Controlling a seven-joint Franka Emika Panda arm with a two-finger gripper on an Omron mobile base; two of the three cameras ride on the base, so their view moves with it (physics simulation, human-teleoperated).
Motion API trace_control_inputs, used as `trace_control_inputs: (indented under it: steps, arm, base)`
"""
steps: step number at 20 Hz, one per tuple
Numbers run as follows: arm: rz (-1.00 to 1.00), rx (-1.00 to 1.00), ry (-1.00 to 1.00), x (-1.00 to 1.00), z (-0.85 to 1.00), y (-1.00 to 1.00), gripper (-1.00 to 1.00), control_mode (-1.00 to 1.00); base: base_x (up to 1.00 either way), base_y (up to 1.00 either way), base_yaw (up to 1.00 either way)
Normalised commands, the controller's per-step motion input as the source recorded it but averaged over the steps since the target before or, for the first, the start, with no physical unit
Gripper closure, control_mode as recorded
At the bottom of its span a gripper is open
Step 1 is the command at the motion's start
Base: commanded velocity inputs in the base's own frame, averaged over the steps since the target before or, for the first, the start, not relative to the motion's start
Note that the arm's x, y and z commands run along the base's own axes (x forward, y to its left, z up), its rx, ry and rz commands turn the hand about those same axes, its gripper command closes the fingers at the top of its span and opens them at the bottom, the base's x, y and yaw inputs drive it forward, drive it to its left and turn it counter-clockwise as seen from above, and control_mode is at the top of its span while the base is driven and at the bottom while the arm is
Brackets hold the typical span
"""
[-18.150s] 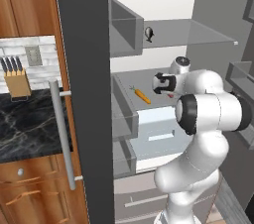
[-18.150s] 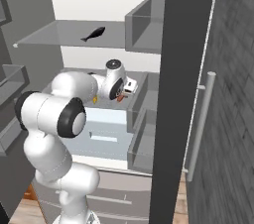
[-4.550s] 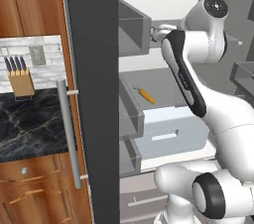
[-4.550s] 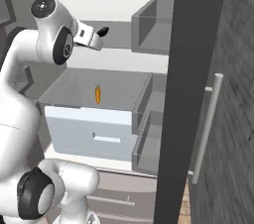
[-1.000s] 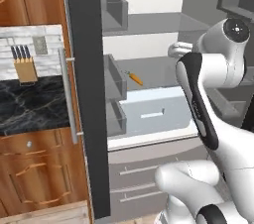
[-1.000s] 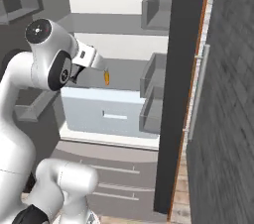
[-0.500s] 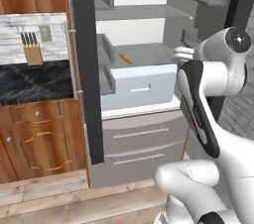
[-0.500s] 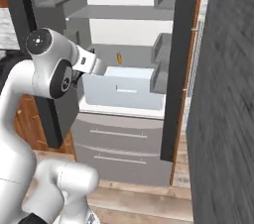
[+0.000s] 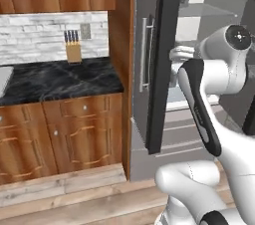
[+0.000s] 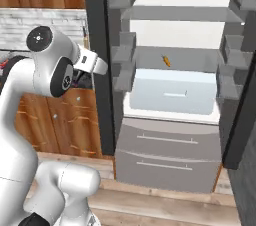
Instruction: Place one carrot and one fish in each tupperware on the nearby counter, to pack two identical lunches.
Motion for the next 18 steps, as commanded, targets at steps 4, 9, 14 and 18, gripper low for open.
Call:
trace_control_inputs:
  steps: [4, 9, 14, 18]
  arm:
    - [0.00, 0.00, 0.00, 0.00, 0.00, 0.00, 1.00, 1.00]
    - [0.00, 0.00, 0.00, 0.00, 0.00, 0.00, 1.00, 1.00]
    - [0.00, 0.00, 0.00, 0.00, 0.00, 0.00, 1.00, 1.00]
    - [0.00, 0.00, 0.00, 0.00, 0.00, 0.00, 1.00, 1.00]
  base:
    - [-0.01, 1.00, -0.03]
    - [0.00, 1.00, -0.03]
    - [0.01, 1.00, -0.02]
    - [0.42, 1.00, 0.00]
